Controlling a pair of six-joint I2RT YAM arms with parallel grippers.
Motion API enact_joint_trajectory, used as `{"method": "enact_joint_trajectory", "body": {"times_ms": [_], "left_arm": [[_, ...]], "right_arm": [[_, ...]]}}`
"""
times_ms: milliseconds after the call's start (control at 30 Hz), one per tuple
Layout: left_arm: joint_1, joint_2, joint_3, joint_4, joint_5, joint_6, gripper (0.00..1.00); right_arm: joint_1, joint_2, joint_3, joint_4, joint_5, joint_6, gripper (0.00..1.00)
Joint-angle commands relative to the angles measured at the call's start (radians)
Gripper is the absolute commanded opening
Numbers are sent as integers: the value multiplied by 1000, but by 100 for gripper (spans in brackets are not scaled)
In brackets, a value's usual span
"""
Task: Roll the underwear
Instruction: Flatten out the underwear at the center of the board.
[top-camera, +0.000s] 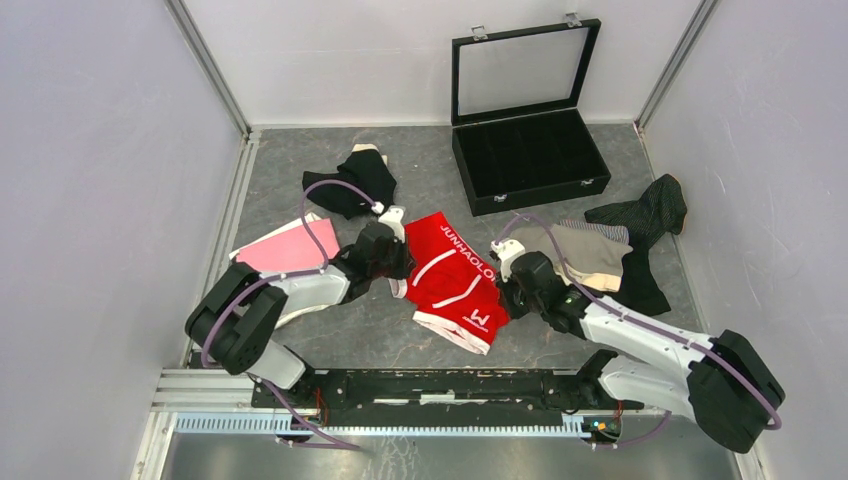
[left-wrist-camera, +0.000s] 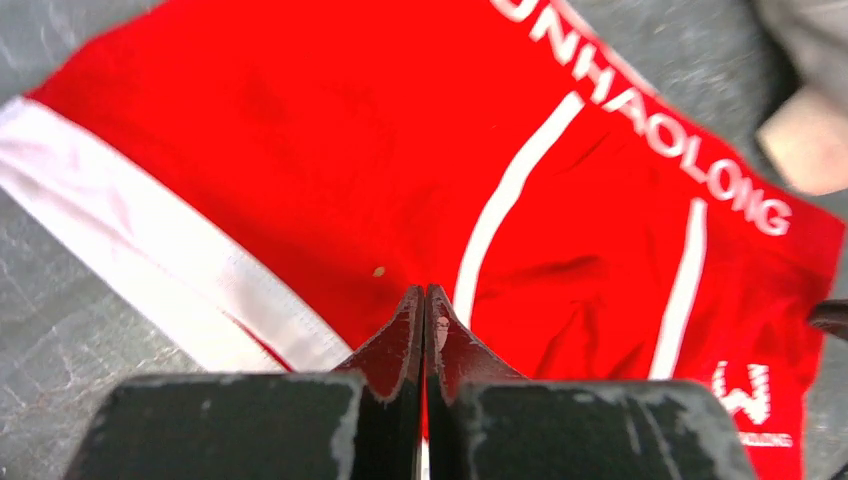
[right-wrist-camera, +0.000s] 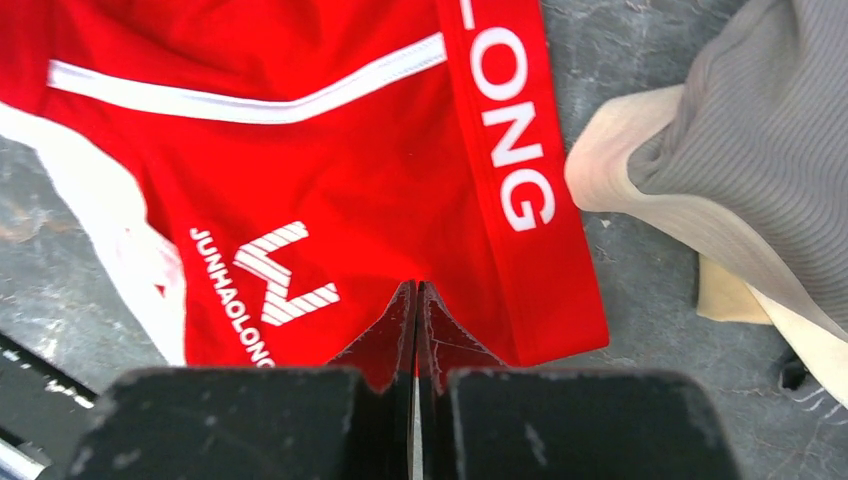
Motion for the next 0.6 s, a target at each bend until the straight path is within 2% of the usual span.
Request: {"method": "enact_joint_trajectory", "body": {"times_ms": [0,267,567], "left_arm": [[7,41,-26,64,-61,-42,2],[10,47,-50,26,-183,-52,2],[52,24,-8,-41,-334,-12,2]], "right_arm": [[2,42,2,37,91,26,0],[1,120,-27,-10,236,21,0],[2,141,-7,-81,194,7,0]]}}
